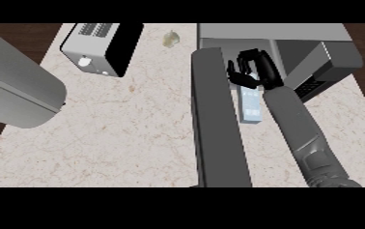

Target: Pick up the milk, place it into the microwave and close the microwave

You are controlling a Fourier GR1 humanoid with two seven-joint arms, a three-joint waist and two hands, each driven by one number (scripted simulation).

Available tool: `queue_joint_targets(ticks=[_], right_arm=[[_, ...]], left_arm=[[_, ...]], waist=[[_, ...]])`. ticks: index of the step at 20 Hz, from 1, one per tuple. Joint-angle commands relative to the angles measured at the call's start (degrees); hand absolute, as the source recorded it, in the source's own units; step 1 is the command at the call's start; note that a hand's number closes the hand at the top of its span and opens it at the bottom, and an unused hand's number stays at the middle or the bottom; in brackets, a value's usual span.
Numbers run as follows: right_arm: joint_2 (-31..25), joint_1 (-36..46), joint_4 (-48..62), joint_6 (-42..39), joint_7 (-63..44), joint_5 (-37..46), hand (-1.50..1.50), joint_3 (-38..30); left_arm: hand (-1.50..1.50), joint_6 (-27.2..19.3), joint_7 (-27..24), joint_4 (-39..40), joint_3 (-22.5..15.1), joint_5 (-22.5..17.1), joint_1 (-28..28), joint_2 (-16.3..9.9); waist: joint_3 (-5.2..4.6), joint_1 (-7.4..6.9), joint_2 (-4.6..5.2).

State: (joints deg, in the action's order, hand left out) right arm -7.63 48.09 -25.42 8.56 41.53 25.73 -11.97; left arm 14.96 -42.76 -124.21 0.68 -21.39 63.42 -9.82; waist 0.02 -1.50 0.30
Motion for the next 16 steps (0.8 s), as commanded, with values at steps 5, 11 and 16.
queue_joint_targets(ticks=[5, 11, 16], right_arm=[[-1.16, 6.46, 9.59, 11.59, -2.45, 2.48, 1.5, -1.92], [-4.05, 9.67, 12.87, 18.78, -7.78, 1.0, 1.5, -5.61], [-3.39, 11.5, 13.71, 22.08, -7.09, -0.34, -1.5, -7.57]], left_arm=[[-1.5, 0.16, 1.67, 4.03, 0.03, 0.75, -5.51, 0.2], [-1.5, 1.91, 2.42, 4.05, 2.07, -0.44, -6.44, -2.12], [-1.5, 1.48, 3.03, 7.67, 2.56, 0.13, -11.17, -2.61]], waist=[[0.08, -2.19, 1.18], [0.15, -4.21, 2.14], [0.15, -5.03, 2.81]])
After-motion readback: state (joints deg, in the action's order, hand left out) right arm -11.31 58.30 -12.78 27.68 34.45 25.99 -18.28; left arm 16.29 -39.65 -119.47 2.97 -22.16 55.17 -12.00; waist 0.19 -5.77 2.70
